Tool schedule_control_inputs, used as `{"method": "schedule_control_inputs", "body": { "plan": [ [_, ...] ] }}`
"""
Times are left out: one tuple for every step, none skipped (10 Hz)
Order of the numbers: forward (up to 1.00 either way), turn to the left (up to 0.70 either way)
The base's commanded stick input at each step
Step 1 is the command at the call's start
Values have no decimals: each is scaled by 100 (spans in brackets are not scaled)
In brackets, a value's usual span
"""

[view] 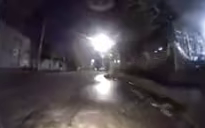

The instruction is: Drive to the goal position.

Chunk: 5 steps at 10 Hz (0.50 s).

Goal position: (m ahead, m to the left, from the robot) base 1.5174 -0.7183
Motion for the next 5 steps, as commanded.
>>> {"method": "schedule_control_inputs", "body": {
  "plan": [
    [70,0],
    [70,0],
    [70,0],
    [70,0],
    [70,0]
  ]
}}
